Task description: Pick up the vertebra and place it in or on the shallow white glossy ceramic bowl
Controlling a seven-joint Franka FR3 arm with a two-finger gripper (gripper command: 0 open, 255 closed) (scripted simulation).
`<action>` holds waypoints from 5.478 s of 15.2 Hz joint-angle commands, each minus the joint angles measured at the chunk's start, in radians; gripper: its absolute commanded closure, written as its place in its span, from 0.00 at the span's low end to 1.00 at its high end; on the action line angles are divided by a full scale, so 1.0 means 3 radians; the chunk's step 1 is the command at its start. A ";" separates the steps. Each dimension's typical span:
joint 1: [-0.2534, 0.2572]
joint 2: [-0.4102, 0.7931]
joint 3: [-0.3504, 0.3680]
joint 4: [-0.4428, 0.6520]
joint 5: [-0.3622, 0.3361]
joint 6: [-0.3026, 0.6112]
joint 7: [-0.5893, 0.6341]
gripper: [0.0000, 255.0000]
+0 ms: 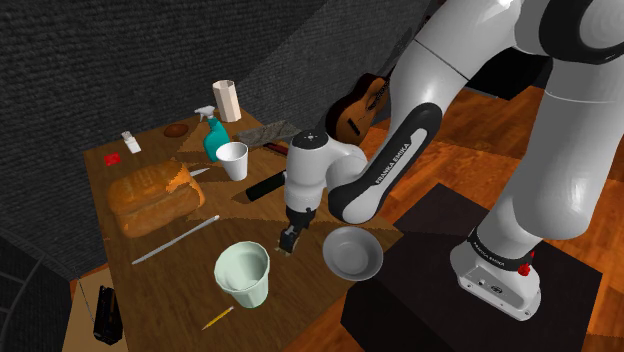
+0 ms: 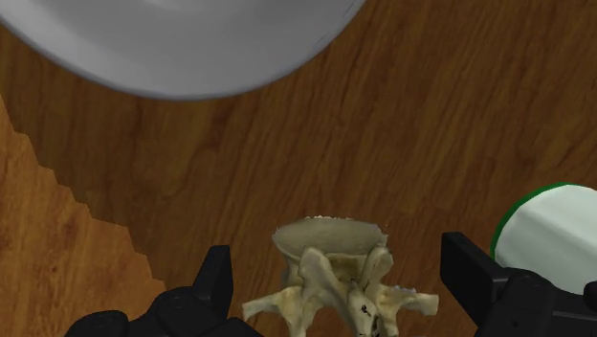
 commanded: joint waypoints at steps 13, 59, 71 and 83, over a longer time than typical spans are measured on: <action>0.0004 0.0005 -0.0003 0.0003 -0.0006 0.0002 0.0005 1.00; 0.0579 -0.2997 -0.0056 -0.1688 0.2327 -0.1130 -0.1455 1.00; 0.0572 -0.2406 0.0111 -0.1846 0.2473 -0.0388 -0.1513 1.00; 0.0572 -0.2406 0.0111 -0.1846 0.2473 -0.0388 -0.1513 0.00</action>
